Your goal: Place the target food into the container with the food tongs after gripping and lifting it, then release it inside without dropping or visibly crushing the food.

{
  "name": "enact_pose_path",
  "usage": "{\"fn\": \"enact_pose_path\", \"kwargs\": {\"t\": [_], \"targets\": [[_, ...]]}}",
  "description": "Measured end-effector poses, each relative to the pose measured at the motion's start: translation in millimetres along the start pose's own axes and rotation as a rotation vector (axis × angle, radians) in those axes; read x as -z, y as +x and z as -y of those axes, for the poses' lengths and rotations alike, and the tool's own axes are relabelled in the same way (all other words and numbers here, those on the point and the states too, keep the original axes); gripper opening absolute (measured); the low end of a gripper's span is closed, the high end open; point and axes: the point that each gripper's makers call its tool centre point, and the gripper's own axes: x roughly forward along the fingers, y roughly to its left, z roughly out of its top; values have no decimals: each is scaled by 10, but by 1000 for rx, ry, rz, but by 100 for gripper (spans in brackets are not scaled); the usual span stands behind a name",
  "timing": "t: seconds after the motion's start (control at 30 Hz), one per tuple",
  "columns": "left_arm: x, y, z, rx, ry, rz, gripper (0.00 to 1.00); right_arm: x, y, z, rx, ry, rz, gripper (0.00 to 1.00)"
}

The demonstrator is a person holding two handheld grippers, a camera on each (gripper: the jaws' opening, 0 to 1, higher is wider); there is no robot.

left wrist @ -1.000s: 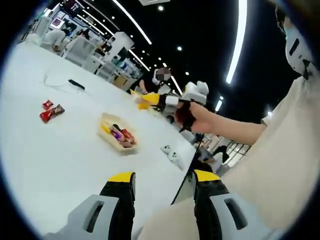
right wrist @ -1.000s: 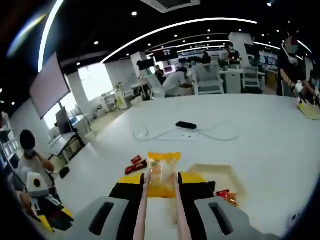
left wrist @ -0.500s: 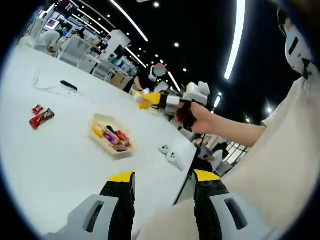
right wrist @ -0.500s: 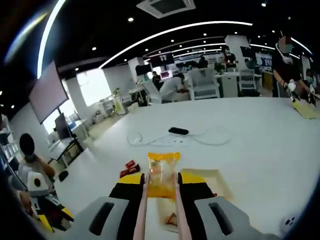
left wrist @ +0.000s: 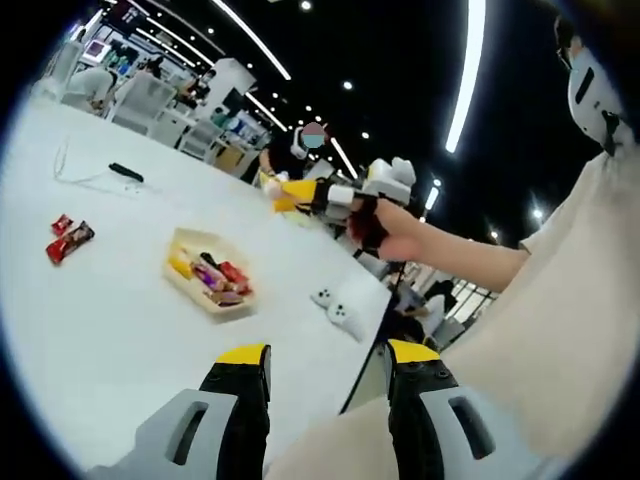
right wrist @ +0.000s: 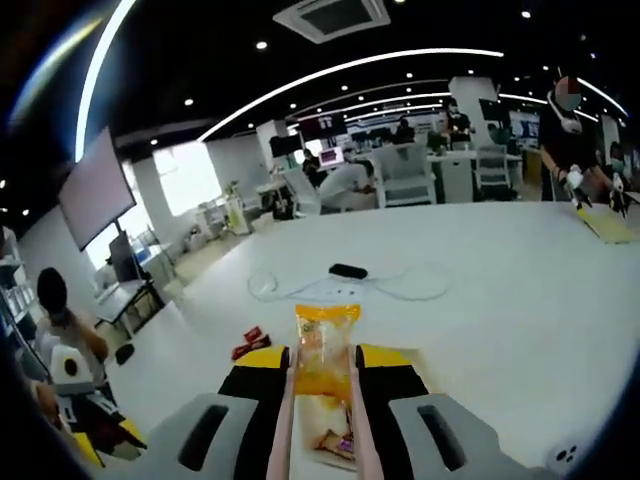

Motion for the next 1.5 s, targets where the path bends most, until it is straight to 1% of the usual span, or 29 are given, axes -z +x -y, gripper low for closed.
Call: {"fn": "enact_pose_path", "kwargs": {"t": [0.1,0.3,0.57,0.73,1.1,1.27,1.5], "targets": [[24,-1,9,-4,3,-3,44,-24,-49,54,8,4,9,25],[64,16,50,0,-5,-7,44,-12,-110,136,24,19,13,25],[97,47,81,3,-12,-11,44,-5,-141,203,38,27,15,25],[96,41,73,2,-11,-15,44,42,-139,238,45,37,14,25],[49,26,16,-11,-15,-6,44,111,-77,194,39,54,4,25],[36,37,19,-14,-13,-1,44,113,-28,197,34,49,1,25],[33,-5,5,-28,-10,3,44,83,39,165,19,54,3,26]]}}
